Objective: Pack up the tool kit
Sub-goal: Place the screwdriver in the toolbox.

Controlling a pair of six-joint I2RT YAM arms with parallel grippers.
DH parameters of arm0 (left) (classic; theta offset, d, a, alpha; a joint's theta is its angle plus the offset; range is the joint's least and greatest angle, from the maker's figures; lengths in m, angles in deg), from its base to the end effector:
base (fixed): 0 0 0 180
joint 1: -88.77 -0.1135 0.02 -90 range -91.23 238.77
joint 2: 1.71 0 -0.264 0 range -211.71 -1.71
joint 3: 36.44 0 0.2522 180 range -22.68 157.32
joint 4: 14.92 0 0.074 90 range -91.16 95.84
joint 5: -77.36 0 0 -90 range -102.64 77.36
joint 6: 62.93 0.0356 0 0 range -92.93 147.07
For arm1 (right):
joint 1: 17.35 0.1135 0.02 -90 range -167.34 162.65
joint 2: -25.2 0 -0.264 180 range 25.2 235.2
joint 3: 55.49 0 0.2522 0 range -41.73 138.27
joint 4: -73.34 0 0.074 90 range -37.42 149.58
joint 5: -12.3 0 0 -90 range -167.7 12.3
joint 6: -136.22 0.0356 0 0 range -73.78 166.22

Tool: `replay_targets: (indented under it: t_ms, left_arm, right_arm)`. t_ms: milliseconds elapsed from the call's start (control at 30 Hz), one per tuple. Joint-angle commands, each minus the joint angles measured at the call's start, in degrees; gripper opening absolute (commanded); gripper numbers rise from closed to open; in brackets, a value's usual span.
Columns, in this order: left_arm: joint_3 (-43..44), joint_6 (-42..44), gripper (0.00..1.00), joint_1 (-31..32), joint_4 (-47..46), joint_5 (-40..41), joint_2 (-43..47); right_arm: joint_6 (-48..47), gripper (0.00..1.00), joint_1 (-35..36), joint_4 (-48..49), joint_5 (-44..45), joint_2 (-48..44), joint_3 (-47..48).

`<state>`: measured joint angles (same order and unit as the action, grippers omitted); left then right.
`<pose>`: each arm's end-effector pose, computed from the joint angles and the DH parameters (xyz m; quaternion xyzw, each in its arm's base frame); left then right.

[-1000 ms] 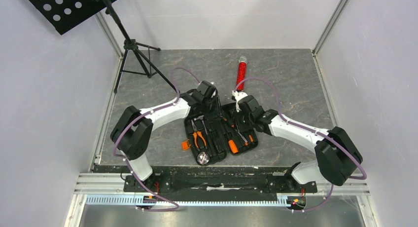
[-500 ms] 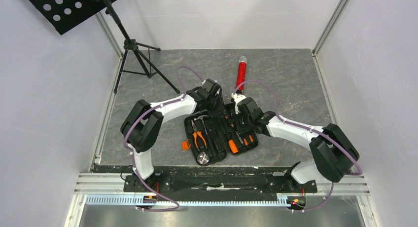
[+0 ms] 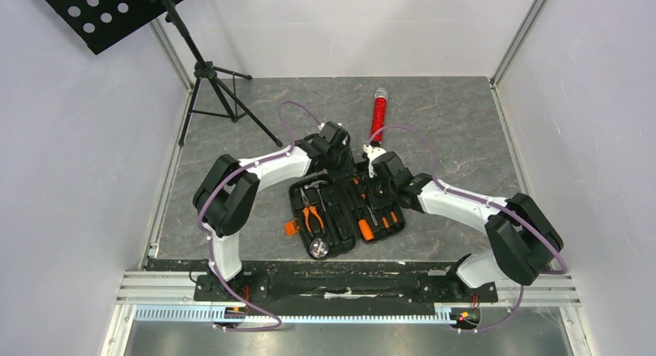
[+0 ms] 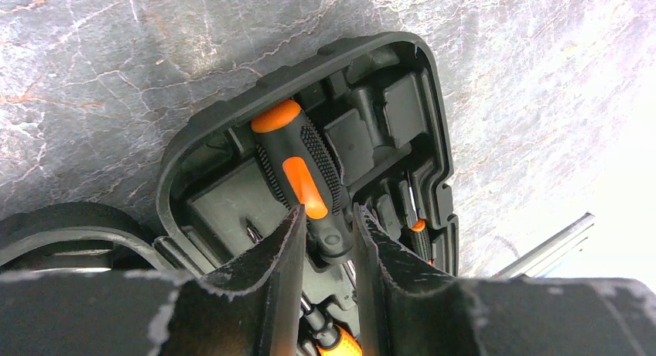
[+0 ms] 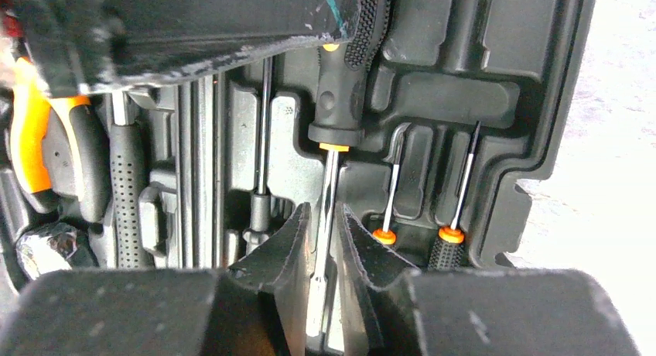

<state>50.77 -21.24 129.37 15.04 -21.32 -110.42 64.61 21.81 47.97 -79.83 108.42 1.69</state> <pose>0.3058 -0.2692 0.1857 -0.0384 0.9408 -0.2815 0.1849 0.2192 0.1802 0.1793 -0.1761 0.9271 0.1744 0.2811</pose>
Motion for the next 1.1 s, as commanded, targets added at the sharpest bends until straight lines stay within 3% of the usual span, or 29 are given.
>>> replay_targets:
  t_ms: [0, 467, 1067]
  left_arm:
    - [2.07, 1.21, 0.35, 0.18, -0.83, 0.13, 2.47]
    - [4.77, 1.82, 0.27, 1.03, 1.59, -1.57, -2.81]
    - [4.52, 0.92, 0.22, 0.97, 2.78, -1.52, -5.28]
  right_arm:
    - [-1.80, 0.20, -0.07, -4.31, 1.00, -2.79, 4.31]
    - [-1.46, 0.09, 0.15, -12.76, -1.21, -3.93, 2.94]
    - [-0.48, 0.11, 2.75, -18.50, -3.14, -3.35, 5.51]
